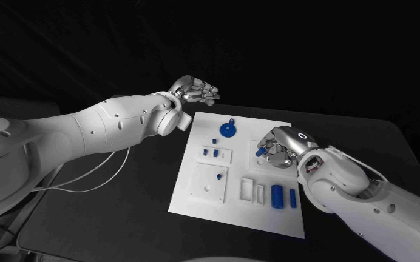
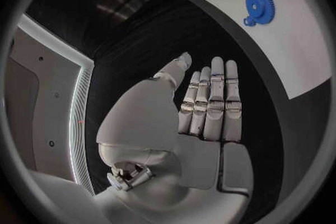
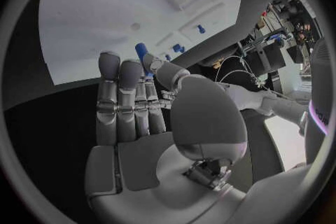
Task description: Assemble the parts on the task board
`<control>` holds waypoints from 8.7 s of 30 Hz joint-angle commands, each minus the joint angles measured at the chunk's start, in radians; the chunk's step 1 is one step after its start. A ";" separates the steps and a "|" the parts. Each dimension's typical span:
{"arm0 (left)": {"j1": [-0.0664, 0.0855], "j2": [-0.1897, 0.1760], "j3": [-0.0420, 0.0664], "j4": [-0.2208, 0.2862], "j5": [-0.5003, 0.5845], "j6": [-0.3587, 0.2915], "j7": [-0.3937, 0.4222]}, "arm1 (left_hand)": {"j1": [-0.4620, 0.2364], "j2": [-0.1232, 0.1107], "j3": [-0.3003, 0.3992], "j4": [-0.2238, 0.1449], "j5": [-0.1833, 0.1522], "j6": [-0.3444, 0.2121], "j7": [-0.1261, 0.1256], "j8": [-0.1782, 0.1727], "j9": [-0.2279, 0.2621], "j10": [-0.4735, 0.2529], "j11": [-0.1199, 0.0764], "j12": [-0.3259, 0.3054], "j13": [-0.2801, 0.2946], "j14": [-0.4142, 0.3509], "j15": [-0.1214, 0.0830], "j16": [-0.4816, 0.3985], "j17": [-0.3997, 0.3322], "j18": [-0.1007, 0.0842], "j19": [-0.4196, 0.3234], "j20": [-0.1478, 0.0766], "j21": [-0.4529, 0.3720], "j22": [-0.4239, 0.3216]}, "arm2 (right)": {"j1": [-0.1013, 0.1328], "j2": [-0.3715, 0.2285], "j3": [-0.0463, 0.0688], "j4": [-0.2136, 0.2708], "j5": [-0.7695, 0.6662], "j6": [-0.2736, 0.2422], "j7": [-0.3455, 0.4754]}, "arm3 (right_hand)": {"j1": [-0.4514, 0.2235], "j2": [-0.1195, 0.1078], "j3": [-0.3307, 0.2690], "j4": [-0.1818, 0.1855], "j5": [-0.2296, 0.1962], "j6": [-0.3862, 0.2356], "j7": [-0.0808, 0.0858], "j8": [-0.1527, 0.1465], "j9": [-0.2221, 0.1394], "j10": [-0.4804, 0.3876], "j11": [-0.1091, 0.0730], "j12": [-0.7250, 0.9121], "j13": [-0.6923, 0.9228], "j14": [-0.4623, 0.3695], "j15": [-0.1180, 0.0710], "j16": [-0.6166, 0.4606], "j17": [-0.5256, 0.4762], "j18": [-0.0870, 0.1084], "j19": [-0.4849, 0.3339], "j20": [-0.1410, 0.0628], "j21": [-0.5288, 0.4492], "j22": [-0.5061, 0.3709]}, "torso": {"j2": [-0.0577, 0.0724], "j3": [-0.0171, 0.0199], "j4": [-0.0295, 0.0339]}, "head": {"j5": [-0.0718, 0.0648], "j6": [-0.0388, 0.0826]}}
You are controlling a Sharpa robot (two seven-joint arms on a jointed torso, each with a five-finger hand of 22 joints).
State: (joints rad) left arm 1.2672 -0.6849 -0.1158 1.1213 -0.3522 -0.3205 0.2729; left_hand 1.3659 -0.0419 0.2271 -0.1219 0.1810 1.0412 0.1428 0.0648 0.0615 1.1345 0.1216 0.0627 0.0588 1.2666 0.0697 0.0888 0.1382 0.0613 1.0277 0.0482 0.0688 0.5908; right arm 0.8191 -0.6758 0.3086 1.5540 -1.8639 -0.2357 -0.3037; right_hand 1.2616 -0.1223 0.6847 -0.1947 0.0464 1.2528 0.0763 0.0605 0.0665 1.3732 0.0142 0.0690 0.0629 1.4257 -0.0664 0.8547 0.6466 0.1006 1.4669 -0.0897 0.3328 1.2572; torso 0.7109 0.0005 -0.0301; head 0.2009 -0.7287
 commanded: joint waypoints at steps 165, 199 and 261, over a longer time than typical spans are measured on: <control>-0.002 0.044 0.000 -0.048 0.003 0.044 -0.021 | -0.003 0.010 -0.005 0.003 -0.006 -0.002 0.000 -0.001 0.002 -0.010 -0.001 0.000 0.000 -0.003 0.006 -0.003 0.001 -0.014 0.003 0.006 0.006 -0.004 | 0.040 0.250 -0.245 -0.009 -0.149 0.145 0.025 | -0.012 0.032 -0.016 -0.037 0.003 0.008 0.003 0.004 0.004 -0.004 0.005 -0.005 0.001 -0.001 -0.003 -0.009 0.015 0.011 0.037 -0.004 0.019 0.014 | 0.000 0.0003 -0.0004 | 0.069 -0.040; -0.002 0.041 0.000 -0.047 0.002 0.050 -0.027 | -0.002 0.010 -0.006 0.005 -0.006 -0.002 0.001 -0.001 0.002 -0.012 0.000 0.000 0.000 -0.004 0.006 -0.003 0.001 -0.014 0.003 0.006 0.006 -0.009 | 0.035 0.258 -0.271 -0.039 -0.116 0.067 0.011 | -0.001 -0.063 -0.214 -0.041 0.082 -0.194 0.024 0.002 -0.003 -0.258 0.073 -0.003 -0.003 -0.016 0.044 -0.011 -0.008 0.054 0.031 0.042 -0.063 -0.024 | 0.001 0.0012 -0.0011 | 0.067 -0.041; -0.053 -0.066 -0.001 0.062 0.069 0.081 0.067 | -0.107 0.044 -0.371 0.128 -0.093 0.002 -0.012 0.000 0.003 0.105 -0.028 -0.002 0.001 0.049 -0.002 -0.024 0.010 -0.029 0.088 0.006 0.011 -0.346 | 0.010 -0.218 -0.017 0.134 0.795 0.356 -0.389 | -0.181 -0.002 -0.412 0.318 0.051 -0.104 -0.019 0.003 0.182 -0.021 -0.050 0.792 1.090 0.014 -0.031 0.158 0.310 -0.028 0.048 -0.030 0.327 0.076 | -0.042 0.0037 -0.0389 | -0.074 -0.020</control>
State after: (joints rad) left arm 1.2147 -0.7506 -0.1177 1.1764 -0.3053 -0.2679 0.3175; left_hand 1.2652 0.0008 -0.1426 0.0023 0.0883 1.0413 0.1353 0.0648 0.0638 1.2353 0.0923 0.0627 0.0591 1.3106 0.0655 0.0697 0.1494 0.0457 1.1119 0.0534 0.0754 0.2466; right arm 0.8307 -0.8964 0.2927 1.6871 -1.0902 0.0512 -0.6413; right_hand 1.0882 -0.1251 0.2727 0.1196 0.1003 1.1485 0.0622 0.0657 0.2475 1.3455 -0.0373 0.8584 1.1501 1.4345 -0.0999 1.0087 0.9527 0.0836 1.4667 -0.1216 0.6540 1.3082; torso 0.6699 0.0065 -0.0699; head 0.1279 -0.7470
